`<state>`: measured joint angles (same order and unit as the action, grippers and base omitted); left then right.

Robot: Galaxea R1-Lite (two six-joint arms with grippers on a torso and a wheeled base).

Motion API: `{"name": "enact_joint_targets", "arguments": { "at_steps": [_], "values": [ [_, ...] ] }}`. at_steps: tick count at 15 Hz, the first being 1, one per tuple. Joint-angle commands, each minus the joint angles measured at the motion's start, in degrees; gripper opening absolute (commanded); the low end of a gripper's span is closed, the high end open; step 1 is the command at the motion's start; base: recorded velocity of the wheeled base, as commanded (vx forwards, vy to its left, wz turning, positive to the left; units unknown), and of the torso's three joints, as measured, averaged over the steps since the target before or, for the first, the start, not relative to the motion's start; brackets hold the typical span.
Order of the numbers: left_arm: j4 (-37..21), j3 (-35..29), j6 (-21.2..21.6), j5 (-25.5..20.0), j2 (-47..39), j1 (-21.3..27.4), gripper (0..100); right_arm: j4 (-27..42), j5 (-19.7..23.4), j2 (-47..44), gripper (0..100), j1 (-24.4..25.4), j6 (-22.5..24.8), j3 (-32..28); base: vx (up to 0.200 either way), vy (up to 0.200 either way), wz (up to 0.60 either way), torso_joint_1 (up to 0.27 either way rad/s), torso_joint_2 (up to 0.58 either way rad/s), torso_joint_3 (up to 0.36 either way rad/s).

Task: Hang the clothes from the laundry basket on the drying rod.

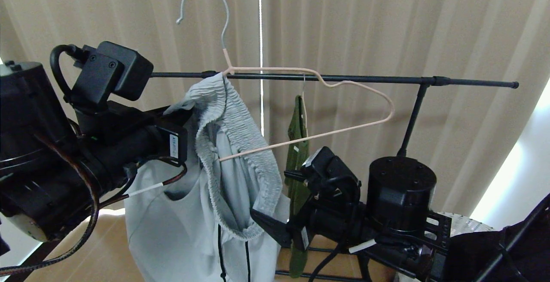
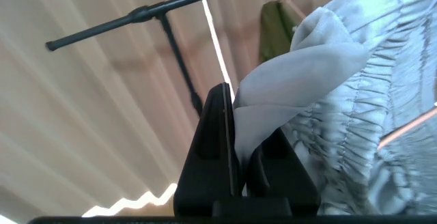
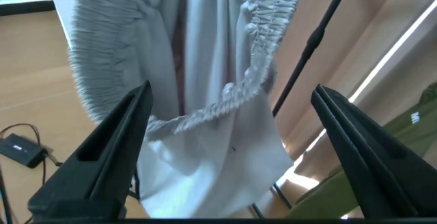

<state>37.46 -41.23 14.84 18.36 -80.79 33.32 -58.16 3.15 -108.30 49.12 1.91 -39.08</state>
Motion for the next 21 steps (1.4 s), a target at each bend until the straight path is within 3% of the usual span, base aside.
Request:
{"name": "enact_joint_targets", "arguments": {
  "at_steps": [1,2,3,6,11,14,19,21],
  "values": [
    [0.0,-0.1,0.0,0.0,0.7,0.3,0,0.0,-0.2,-1.6,100,0.0,0.0,-0.5,0.000,0.000,0.00,0.000,0.00,0.000],
    [0.0,-0.1,0.0,0.0,0.8,0.3,0,0.0,-0.3,-1.7,100,-0.1,-0.1,-0.4,0.000,0.000,0.00,0.000,0.00,0.000],
    [0.0,-0.3,0.2,0.1,0.9,0.1,0,0.0,-0.7,-1.6,0,-0.2,-0.1,-0.2,0.000,0.000,0.00,0.000,0.00,0.000],
    [0.0,-0.2,1.0,0.1,0.8,-1.5,0,0.0,-3.6,-0.9,0,-0.8,-0.1,0.1,0.000,0.000,0.00,0.000,0.00,0.000],
    [0.2,2.4,7.4,-0.1,1.5,-8.2,0,-2.8,-4.7,2.6,0,-11.9,1.3,-0.2,0.000,0.000,0.00,0.000,0.00,0.000],
    [0.2,4.9,9.0,-0.1,2.9,-9.1,0,-2.8,-4.6,2.4,0,-16.7,2.0,-1.9,0.000,0.000,0.00,0.000,0.00,0.000],
    [0.2,8.4,17.3,-0.1,4.0,-14.2,0,-2.8,-4.6,2.6,0,-18.1,2.0,-2.3,0.000,0.000,0.00,0.000,0.00,0.000],
    [0.2,8.9,18.3,-0.1,3.8,-15.1,0,-2.8,-4.6,2.7,0,-18.0,2.1,-2.4,0.000,0.000,0.00,0.000,0.00,0.000]
  ]
}}
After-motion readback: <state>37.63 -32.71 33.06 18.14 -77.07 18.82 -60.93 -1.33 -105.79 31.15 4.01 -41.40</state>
